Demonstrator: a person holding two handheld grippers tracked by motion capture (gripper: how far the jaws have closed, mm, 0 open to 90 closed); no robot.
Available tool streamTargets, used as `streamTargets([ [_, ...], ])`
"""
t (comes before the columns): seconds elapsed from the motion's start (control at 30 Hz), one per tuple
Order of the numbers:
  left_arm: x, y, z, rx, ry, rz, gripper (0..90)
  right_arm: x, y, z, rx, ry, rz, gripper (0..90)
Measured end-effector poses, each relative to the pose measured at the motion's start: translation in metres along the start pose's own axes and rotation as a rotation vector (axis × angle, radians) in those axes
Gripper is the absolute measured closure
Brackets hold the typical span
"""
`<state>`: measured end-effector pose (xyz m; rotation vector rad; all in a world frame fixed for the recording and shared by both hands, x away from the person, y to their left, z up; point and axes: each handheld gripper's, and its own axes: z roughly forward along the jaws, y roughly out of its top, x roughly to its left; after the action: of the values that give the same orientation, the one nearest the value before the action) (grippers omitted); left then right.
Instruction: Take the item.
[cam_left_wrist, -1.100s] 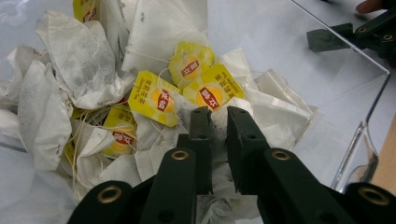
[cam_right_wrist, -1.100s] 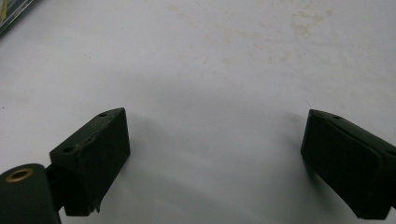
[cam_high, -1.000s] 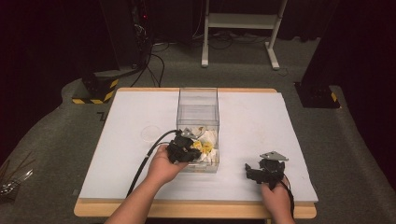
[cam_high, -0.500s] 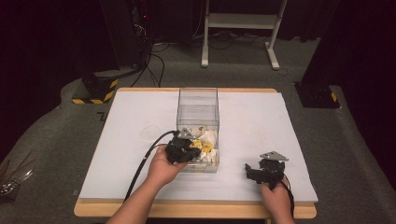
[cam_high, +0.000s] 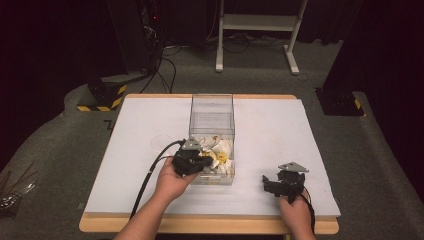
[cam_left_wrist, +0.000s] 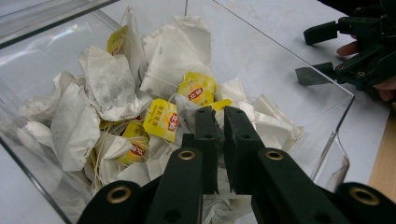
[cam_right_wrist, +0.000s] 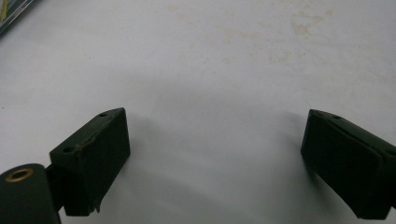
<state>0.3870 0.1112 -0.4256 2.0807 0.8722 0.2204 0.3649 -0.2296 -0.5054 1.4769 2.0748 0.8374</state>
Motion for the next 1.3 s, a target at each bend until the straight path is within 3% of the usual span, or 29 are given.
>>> streamTargets([
  [0.87, 0.005, -0.013, -0.026, -0.218, 0.021, -0.03, 84.6, 0.0, 0.0, 0.0, 0.0, 0.0, 0.0, 7.8],
  [1.3, 0.005, -0.014, -0.032, -0.267, 0.028, -0.034, 84.6, 0.0, 0.0, 0.0, 0.0, 0.0, -0.001, 7.8],
])
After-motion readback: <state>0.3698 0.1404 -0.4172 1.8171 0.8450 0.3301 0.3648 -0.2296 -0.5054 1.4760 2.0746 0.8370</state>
